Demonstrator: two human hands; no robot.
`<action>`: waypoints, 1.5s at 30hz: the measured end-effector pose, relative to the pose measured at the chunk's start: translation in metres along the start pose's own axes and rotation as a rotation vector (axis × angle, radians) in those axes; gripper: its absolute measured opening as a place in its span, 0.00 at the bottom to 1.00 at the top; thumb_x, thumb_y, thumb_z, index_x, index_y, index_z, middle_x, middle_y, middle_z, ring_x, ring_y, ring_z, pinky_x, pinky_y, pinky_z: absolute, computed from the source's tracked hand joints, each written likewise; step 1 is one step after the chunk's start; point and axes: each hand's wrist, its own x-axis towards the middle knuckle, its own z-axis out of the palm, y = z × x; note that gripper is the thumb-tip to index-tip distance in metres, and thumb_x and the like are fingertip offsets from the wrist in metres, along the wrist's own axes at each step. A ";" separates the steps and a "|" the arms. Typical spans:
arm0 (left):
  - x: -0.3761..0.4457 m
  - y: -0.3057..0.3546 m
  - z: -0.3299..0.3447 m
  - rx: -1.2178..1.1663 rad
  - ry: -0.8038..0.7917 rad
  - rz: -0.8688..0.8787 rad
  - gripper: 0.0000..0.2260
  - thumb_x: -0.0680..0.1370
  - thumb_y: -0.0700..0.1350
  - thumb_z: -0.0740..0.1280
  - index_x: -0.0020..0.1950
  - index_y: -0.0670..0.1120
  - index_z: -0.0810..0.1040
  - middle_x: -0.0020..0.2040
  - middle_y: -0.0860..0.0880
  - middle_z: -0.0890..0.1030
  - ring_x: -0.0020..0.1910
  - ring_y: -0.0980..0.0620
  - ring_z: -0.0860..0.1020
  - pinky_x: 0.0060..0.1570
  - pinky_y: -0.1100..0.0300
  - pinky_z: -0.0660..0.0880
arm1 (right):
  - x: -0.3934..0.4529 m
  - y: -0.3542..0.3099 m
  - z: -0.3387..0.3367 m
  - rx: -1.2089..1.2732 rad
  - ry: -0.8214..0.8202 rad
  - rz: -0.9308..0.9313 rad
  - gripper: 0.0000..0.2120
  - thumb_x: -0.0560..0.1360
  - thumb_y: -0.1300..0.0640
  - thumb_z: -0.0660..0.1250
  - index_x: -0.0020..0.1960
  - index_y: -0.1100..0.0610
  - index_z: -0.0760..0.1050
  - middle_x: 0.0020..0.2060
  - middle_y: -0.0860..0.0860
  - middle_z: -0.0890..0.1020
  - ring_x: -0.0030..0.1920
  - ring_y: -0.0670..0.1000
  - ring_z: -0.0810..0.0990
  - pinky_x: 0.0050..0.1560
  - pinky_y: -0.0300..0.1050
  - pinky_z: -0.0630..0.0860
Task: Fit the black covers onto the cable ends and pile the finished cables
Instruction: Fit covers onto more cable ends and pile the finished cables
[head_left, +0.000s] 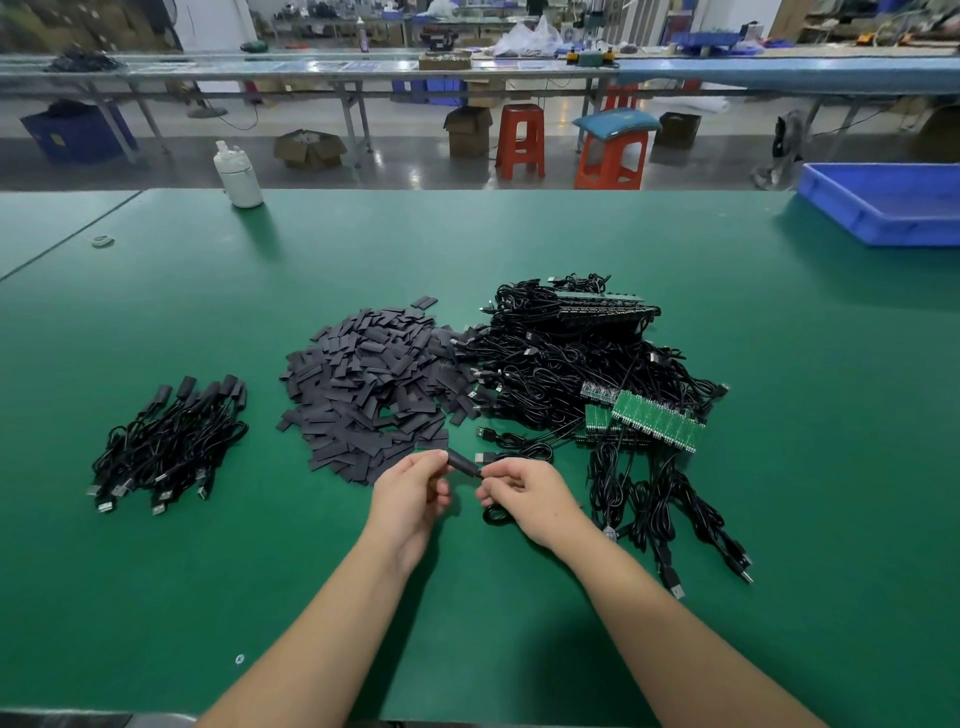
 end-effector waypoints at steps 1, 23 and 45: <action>0.000 0.000 -0.001 0.009 -0.009 -0.005 0.02 0.77 0.37 0.68 0.44 0.41 0.78 0.33 0.48 0.77 0.25 0.56 0.70 0.24 0.64 0.68 | 0.000 0.001 0.000 -0.002 -0.003 0.003 0.07 0.79 0.63 0.67 0.50 0.53 0.80 0.37 0.47 0.86 0.41 0.45 0.85 0.56 0.48 0.81; 0.008 0.020 -0.032 0.256 -0.152 0.162 0.06 0.78 0.42 0.68 0.51 0.40 0.81 0.36 0.49 0.78 0.33 0.55 0.73 0.35 0.62 0.73 | -0.002 0.004 -0.012 -0.036 -0.045 0.072 0.05 0.80 0.52 0.68 0.47 0.48 0.82 0.33 0.47 0.82 0.35 0.43 0.80 0.46 0.42 0.78; -0.003 0.007 -0.012 0.419 -0.219 -0.117 0.11 0.74 0.51 0.74 0.39 0.47 0.76 0.26 0.52 0.63 0.24 0.53 0.58 0.25 0.64 0.54 | -0.007 -0.005 -0.005 -0.192 -0.068 -0.019 0.05 0.77 0.56 0.72 0.46 0.50 0.76 0.35 0.48 0.86 0.36 0.46 0.83 0.49 0.52 0.81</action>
